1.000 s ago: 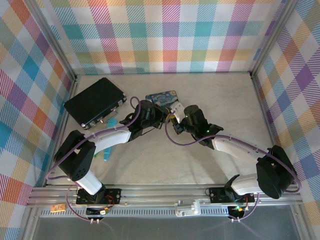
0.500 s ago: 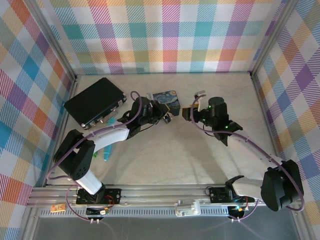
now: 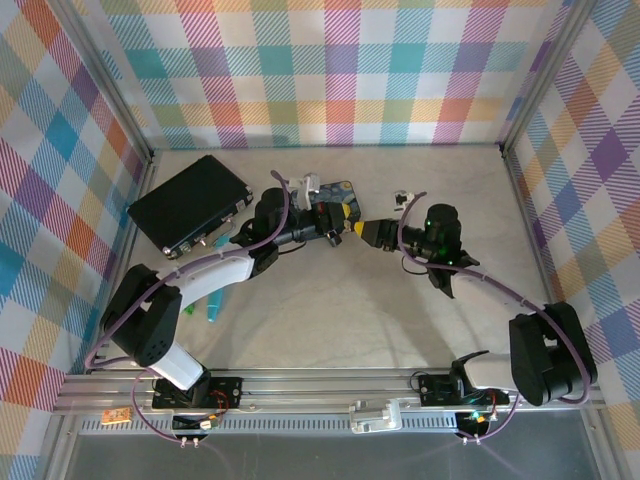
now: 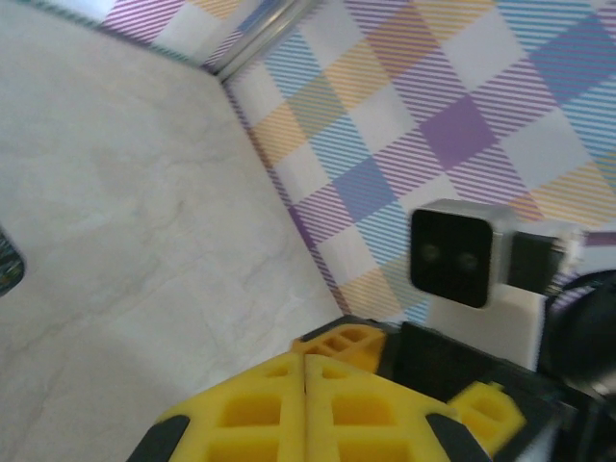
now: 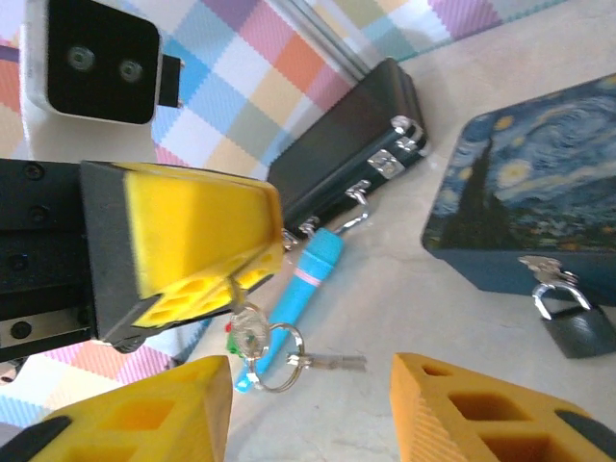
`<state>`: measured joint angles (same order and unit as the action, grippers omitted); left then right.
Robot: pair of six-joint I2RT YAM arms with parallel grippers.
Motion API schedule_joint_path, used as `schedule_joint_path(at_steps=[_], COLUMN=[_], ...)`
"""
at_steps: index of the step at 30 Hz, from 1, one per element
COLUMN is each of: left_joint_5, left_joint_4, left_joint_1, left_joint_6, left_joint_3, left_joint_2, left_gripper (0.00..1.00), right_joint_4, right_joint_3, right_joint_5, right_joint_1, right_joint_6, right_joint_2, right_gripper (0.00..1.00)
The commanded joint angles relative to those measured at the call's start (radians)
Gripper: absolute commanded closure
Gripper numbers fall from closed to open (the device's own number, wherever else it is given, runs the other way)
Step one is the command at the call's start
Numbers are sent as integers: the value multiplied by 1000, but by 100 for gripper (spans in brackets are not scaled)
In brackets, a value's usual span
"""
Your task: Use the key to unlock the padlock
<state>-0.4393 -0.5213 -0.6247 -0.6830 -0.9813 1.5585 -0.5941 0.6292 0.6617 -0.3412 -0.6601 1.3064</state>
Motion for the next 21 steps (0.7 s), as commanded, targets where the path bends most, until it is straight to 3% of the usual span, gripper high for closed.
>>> schedule_joint_path(at_steps=[1,7,21], left_joint_5=[-41,-48,3], left_joint_4=[-71,-94,-177], left_joint_1=[6,5,2], left_joint_6=[83,63,-9], left_joint_3=[11,11,82], left_joint_2=[-53,-46,-68], left_gripper=[100,100,100], right_joint_4=[-246,-392,-339], right_joint_3=[0,-11,-42], right_joint_5=[92,123,50], right_joint_1=[1,-2,-52], right_joint_6=[-111,-226,-210], right_joint_2=[42,88,26], right_gripper=[57,62,63])
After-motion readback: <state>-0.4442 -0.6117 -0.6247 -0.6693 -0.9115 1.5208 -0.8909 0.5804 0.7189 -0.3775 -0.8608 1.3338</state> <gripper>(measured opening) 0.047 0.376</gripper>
